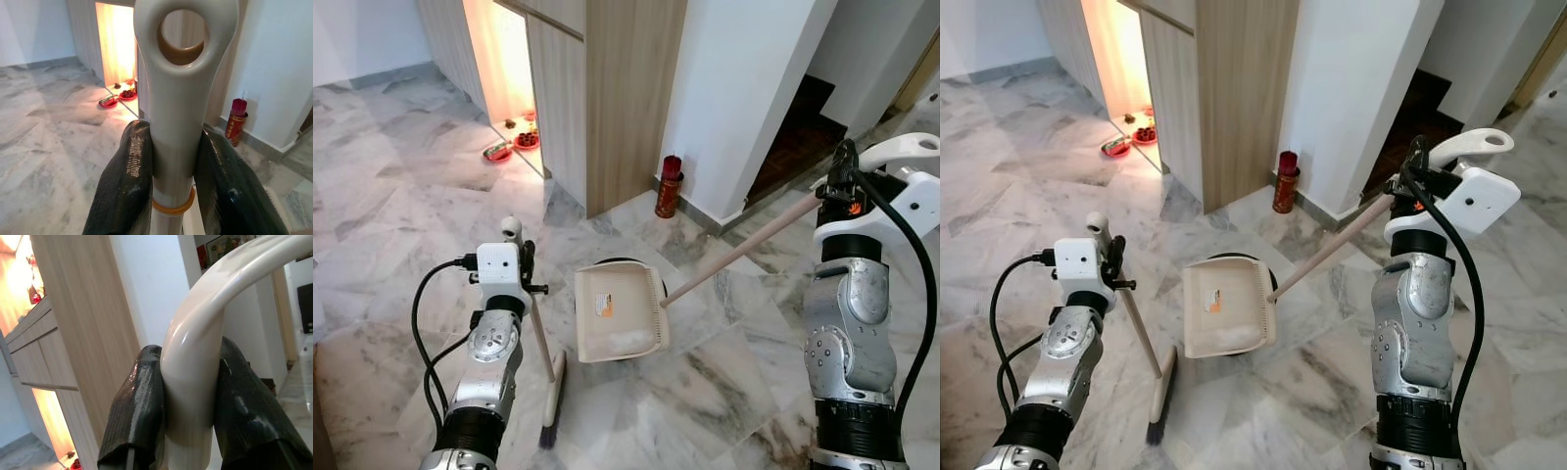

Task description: Sweep floor

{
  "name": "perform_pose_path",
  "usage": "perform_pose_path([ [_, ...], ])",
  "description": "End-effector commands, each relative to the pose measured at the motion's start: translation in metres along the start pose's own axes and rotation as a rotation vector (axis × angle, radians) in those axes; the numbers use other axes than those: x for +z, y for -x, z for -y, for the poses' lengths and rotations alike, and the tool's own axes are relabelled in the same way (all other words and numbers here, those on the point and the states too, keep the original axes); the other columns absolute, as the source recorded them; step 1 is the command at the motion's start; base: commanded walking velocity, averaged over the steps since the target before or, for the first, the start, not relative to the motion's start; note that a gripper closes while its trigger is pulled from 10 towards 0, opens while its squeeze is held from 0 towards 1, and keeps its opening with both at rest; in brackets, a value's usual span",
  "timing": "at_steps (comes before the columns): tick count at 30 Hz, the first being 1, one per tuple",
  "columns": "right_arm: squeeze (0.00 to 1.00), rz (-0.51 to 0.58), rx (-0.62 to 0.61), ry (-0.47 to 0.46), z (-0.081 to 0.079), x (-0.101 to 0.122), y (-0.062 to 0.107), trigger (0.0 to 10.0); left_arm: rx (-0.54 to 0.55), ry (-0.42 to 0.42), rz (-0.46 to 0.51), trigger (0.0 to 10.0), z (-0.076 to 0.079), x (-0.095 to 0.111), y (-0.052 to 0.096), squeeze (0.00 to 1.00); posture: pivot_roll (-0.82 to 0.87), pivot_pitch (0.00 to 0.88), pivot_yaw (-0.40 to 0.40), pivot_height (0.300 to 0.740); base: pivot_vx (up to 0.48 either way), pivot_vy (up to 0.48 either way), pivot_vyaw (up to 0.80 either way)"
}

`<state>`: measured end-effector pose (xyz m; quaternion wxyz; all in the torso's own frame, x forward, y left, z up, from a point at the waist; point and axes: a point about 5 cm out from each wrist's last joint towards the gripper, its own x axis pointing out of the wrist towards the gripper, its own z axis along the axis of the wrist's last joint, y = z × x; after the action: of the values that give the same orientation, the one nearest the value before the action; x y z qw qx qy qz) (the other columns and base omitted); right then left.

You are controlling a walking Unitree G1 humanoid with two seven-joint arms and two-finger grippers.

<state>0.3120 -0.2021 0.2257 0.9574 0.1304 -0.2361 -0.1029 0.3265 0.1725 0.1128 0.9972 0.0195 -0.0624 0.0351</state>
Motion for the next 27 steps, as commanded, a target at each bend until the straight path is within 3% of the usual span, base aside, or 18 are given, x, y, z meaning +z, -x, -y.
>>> perform_pose_path([
  [1, 0.00, 0.090, 0.008, -0.022, -0.0041, 0.0163, -0.0057, 10.0, 0.000, -0.007, 0.027, 10.0, 0.0016, 0.0054, -0.0024, 0.00, 0.22, 0.016, -0.067, 0.740, 0.277, 0.000, 0.00],
  [27, 0.00, 0.097, 0.026, -0.022, -0.0069, 0.0175, -0.0067, 10.0, 0.008, -0.005, 0.032, 10.0, 0.0007, 0.0062, -0.0026, 0.00, 0.22, 0.015, -0.075, 0.740, 0.284, 0.000, 0.00],
])
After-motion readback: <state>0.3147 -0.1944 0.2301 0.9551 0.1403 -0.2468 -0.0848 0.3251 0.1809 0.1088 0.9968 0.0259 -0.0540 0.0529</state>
